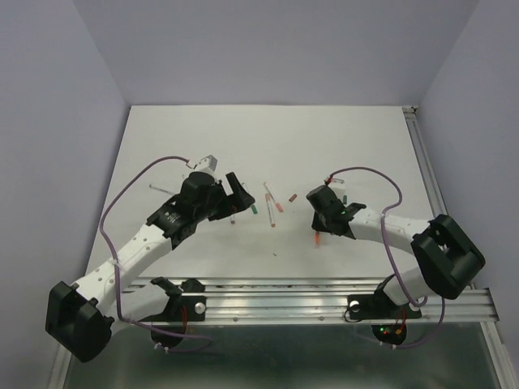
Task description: Open the pen caps
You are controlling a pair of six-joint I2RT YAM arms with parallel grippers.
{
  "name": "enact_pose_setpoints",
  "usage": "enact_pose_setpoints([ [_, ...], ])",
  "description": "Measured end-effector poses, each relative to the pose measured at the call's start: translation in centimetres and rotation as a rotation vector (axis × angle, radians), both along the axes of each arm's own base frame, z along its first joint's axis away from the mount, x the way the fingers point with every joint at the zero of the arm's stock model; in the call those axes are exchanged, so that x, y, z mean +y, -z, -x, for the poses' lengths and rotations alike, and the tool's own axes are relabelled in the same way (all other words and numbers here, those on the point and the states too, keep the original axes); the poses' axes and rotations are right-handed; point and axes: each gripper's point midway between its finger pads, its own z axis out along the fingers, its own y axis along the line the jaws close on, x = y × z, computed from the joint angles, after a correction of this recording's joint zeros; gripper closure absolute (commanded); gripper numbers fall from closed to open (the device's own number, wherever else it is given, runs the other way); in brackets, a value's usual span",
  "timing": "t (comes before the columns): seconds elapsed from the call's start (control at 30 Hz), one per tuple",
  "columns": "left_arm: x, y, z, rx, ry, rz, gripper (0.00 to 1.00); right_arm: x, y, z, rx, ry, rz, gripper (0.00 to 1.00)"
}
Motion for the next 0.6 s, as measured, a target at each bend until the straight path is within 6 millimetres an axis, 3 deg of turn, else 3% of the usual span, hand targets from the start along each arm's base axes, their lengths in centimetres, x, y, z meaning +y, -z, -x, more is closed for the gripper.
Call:
enact_pose_setpoints([
  [0.07, -0.5, -0.3, 0.4, -0.014, 0.037, 0.022, 0.01, 0.2, -0.5, 0.1, -0.008, -0.008, -0.019, 0.99],
  [0.17, -1.5, -0.9, 1.1, -0.041, 0.104, 0.064, 0.01, 1.0, -2.9, -0.1, -0.06, -0.031, -0.091, 0.99],
  [0.33, -5.1, -1.6, 4.0, -0.086, 0.289, 0.133, 0.02, 3.2, -9.6, -0.8, -0.226, -0.084, -0.285, 0.99],
  [0.43, -8.4, -2.1, 6.6, -0.104, 0.442, 0.188, 0.07, 4.5, -14.5, -0.7, -0.339, -0.13, -0.43, 0.99],
  [0.5, -10.1, -2.3, 7.5, -0.11, 0.51, 0.219, 0.11, 5.2, -16.6, -0.5, -0.385, -0.159, -0.5, 0.99],
  [0.6, -11.3, -1.6, 7.4, -0.099, 0.531, 0.23, 0.13, 6.0, -18.0, -0.2, -0.408, -0.186, -0.559, 0.99],
])
